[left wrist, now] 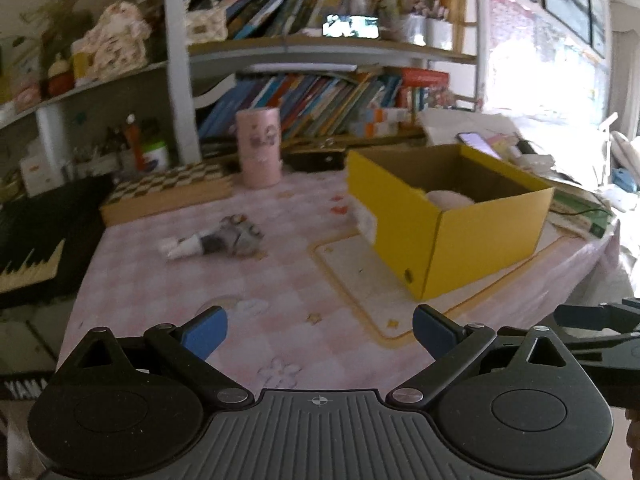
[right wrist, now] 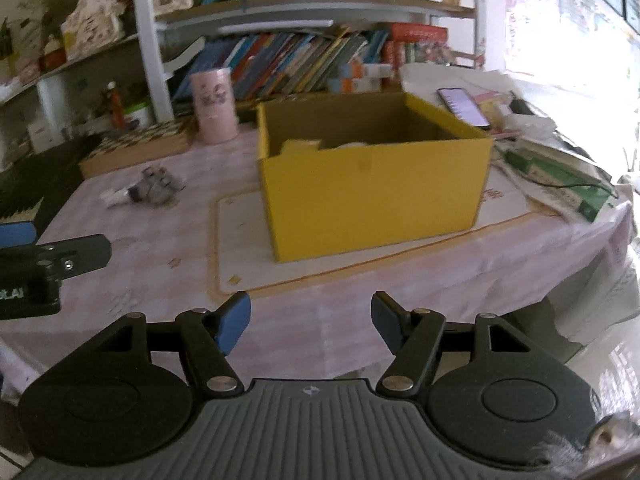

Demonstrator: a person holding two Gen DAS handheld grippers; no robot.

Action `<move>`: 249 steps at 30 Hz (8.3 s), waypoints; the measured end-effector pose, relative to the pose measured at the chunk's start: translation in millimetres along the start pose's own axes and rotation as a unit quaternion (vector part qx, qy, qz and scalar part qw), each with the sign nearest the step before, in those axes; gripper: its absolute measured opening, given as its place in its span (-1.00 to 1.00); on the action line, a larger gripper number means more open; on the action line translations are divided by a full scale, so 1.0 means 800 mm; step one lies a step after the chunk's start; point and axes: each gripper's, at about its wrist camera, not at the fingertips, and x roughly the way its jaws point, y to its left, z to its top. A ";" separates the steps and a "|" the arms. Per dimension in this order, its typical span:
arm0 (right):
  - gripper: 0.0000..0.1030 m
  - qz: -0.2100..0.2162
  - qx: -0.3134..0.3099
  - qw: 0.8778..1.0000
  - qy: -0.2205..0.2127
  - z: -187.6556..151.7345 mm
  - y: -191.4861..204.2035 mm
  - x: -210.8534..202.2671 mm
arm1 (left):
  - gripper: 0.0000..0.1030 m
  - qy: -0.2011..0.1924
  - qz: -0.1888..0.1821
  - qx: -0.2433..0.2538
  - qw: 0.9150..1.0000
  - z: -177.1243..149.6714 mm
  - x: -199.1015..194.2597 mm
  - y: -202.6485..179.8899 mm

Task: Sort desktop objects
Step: 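Withdraw both tools from the box toward the toy car and white bottle, then close the right tool on the grey toy car and lift it, then grasp the white plug with the left tool while the right tool holds the car, then carry the plug in the left tool and car in the right tool toward the box, then lower the white plug and grey car into the box and open both tools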

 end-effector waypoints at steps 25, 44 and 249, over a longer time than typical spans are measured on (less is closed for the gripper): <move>0.32 0.093 -0.092 0.991 0.028 0.029 0.100 0.061 | 0.95 0.031 0.094 -0.092 0.991 -0.011 0.015 0.088; 0.32 0.125 -0.120 0.984 0.027 0.096 0.138 0.150 | 0.95 0.046 0.138 -0.113 0.983 0.031 0.095 0.136; -0.10 0.014 0.015 0.999 0.041 0.027 -0.087 -0.008 | -0.32 0.035 -0.136 0.018 0.990 0.048 0.020 -0.105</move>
